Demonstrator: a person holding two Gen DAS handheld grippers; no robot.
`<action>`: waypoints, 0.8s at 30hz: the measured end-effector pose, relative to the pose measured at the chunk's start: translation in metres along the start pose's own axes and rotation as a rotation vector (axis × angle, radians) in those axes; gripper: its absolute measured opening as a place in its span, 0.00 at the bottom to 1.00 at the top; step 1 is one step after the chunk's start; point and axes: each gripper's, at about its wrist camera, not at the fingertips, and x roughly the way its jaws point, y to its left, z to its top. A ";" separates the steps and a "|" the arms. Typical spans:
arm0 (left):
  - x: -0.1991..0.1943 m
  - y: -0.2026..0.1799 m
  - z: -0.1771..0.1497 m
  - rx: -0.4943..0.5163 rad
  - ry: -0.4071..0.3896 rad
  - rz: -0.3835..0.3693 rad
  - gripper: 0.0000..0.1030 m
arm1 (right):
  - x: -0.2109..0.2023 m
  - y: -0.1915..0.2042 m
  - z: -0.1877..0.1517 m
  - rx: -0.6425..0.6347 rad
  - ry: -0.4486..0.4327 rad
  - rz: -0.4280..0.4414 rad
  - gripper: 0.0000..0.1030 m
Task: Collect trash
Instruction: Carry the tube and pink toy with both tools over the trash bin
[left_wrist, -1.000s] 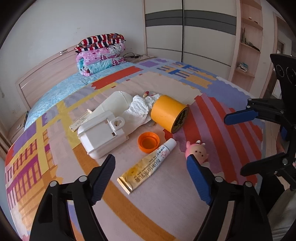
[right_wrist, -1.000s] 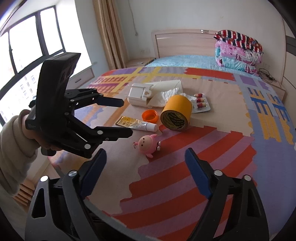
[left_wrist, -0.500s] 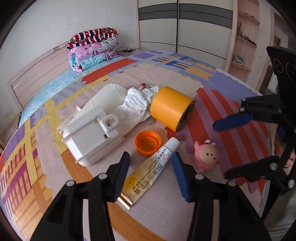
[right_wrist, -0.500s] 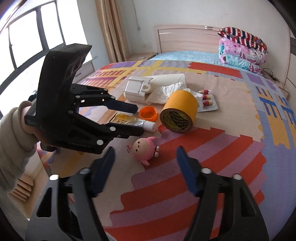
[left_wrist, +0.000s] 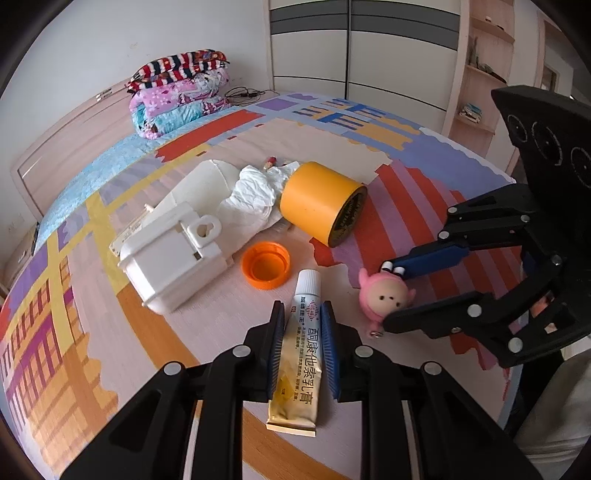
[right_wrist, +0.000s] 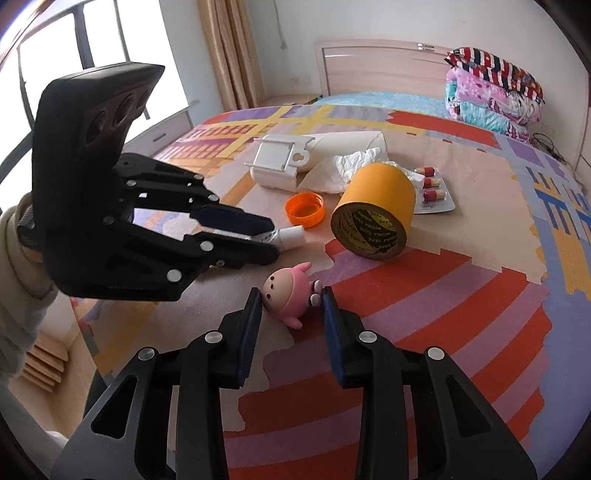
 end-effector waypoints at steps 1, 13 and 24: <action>-0.001 0.000 -0.001 -0.005 -0.002 0.003 0.19 | 0.000 0.000 0.000 -0.001 0.000 -0.003 0.30; -0.047 -0.017 -0.008 -0.038 -0.074 0.034 0.19 | -0.025 0.006 -0.007 0.031 -0.035 -0.010 0.30; -0.089 -0.058 -0.027 -0.068 -0.128 0.048 0.19 | -0.068 0.023 -0.025 0.041 -0.082 -0.012 0.30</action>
